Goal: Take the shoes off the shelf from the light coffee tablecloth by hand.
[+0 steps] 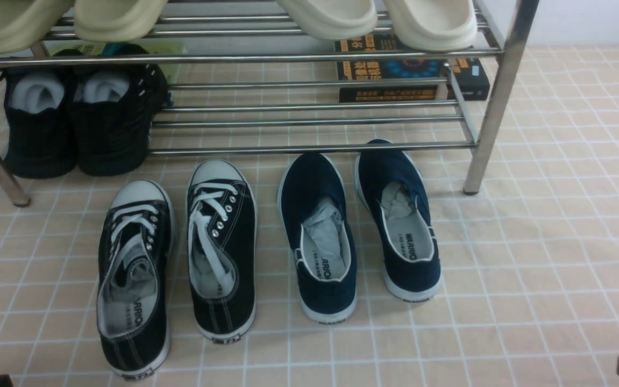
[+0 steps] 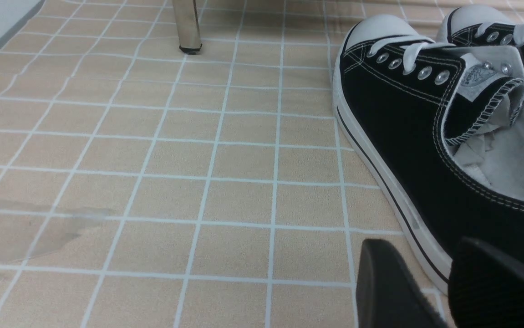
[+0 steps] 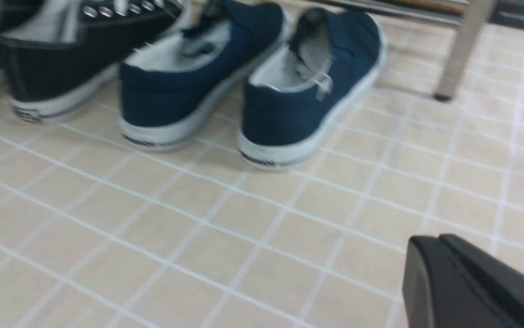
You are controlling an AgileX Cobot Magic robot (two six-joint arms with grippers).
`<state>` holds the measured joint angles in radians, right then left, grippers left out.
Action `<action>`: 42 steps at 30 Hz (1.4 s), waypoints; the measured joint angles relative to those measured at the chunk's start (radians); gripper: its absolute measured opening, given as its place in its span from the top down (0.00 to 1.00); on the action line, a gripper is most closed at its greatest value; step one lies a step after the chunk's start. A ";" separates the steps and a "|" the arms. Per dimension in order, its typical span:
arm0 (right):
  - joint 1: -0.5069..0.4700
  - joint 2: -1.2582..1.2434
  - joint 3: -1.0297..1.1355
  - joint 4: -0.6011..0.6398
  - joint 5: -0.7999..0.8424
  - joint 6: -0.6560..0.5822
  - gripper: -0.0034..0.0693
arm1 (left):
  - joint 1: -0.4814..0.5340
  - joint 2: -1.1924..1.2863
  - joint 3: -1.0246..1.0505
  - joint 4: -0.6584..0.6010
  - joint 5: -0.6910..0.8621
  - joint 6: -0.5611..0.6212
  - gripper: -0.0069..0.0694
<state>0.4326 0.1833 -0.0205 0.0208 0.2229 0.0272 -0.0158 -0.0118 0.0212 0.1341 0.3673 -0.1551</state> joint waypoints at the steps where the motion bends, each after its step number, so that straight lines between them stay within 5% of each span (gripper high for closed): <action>1: -0.009 -0.007 0.003 0.000 0.008 0.000 0.93 | 0.000 0.000 0.000 0.000 0.000 0.000 0.59; 7: -0.283 -0.169 0.037 0.003 0.148 -0.015 0.92 | 0.000 0.000 0.000 0.001 0.000 0.000 0.59; 14: -0.454 -0.194 0.035 0.005 0.167 -0.016 0.91 | 0.000 0.000 0.000 0.002 0.000 0.000 0.59; 42: -0.470 -0.194 0.034 0.006 0.168 -0.018 0.88 | 0.000 0.000 0.000 0.003 0.000 0.000 0.59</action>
<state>-0.0378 -0.0105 0.0134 0.0265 0.3908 0.0090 -0.0158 -0.0118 0.0212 0.1369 0.3673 -0.1551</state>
